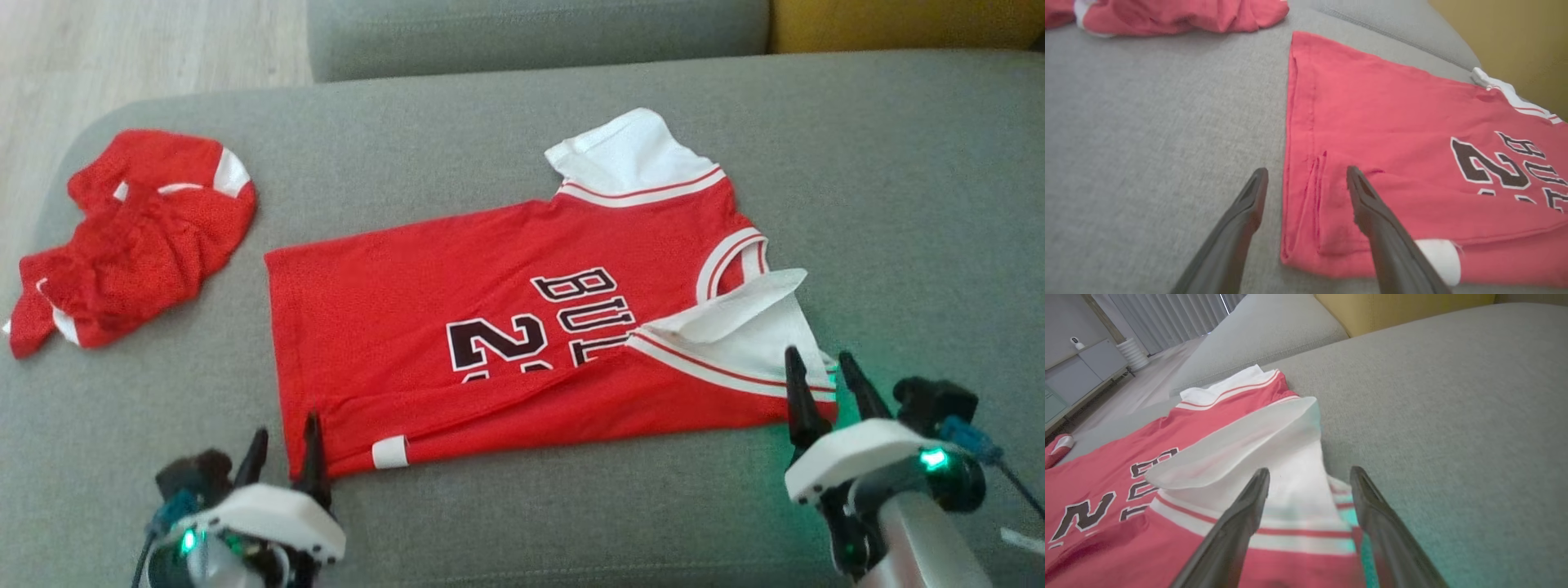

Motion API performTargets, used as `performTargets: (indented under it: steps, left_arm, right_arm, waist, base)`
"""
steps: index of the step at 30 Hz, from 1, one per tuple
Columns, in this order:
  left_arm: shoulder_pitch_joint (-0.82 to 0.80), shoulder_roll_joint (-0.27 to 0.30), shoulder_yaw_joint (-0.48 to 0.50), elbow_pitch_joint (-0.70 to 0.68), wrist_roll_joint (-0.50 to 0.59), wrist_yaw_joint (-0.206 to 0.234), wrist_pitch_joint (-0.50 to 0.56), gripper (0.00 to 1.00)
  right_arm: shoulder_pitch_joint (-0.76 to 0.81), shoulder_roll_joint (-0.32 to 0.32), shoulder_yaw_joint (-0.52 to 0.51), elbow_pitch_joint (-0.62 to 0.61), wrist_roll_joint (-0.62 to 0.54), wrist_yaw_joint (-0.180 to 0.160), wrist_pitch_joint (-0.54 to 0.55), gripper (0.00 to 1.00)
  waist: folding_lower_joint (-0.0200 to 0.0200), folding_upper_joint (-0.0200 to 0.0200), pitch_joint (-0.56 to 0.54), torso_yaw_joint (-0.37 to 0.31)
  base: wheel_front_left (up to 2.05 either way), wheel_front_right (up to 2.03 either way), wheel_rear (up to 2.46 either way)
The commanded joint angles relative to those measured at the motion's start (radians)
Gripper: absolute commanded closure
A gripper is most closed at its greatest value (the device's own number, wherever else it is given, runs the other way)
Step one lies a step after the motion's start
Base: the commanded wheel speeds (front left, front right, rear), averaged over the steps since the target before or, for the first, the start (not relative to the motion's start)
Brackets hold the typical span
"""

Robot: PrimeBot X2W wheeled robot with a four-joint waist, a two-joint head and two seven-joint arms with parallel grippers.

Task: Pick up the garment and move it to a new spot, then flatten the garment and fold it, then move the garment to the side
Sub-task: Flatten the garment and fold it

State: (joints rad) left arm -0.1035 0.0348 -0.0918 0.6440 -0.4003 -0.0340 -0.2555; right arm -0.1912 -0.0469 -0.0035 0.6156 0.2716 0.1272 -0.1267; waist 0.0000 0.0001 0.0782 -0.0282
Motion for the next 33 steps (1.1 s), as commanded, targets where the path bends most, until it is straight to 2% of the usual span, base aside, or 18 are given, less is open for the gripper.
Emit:
performTargets:
  steps: [1,7,14,17,25,33]
  left_arm:
    - [-0.066,0.016,0.029,-0.049,0.026,0.007,-0.006,0.00]
    - [-0.214,0.070,0.030,-0.059,0.074,-0.005,0.007,0.00]
    - [-0.453,0.196,-0.013,0.022,0.103,-0.058,0.183,0.00]
    - [-0.523,0.228,-0.030,0.065,0.096,-0.073,0.266,0.00]
    - [-0.644,0.275,-0.083,0.159,0.041,-0.095,0.378,0.00]
    - [-0.677,0.306,-0.164,0.197,-0.025,-0.096,0.419,0.00]
  right_arm:
    - [-0.043,-0.003,0.021,-0.050,-0.004,0.003,-0.014,0.00]
    - [-0.125,-0.003,0.029,-0.115,-0.028,0.003,-0.001,0.00]
    - [-0.258,-0.003,0.076,-0.153,-0.057,0.003,0.045,0.00]
    - [-0.311,-0.003,0.099,-0.160,-0.055,0.003,0.054,0.00]
    - [-0.409,-0.003,0.154,-0.158,-0.060,0.003,0.056,0.00]
    - [-0.455,-0.003,0.171,-0.134,-0.059,0.003,0.044,0.00]
  waist:
    - [0.0000,-0.0001,0.020,0.004]
    - [0.0000,-0.0001,0.074,0.006]
    - [0.0000,-0.0001,0.154,-0.011]
    - [0.0000,-0.0001,0.188,-0.020]
    - [0.0000,-0.0001,0.266,-0.042]
    - [0.0000,-0.0001,0.298,-0.050]
  base:
    - [0.00,0.00,0.00]
    - [0.00,0.00,0.00]
    - [0.00,0.00,0.00]
    - [0.00,0.00,0.00]
    - [0.00,0.00,0.00]
    - [0.00,0.00,0.00]
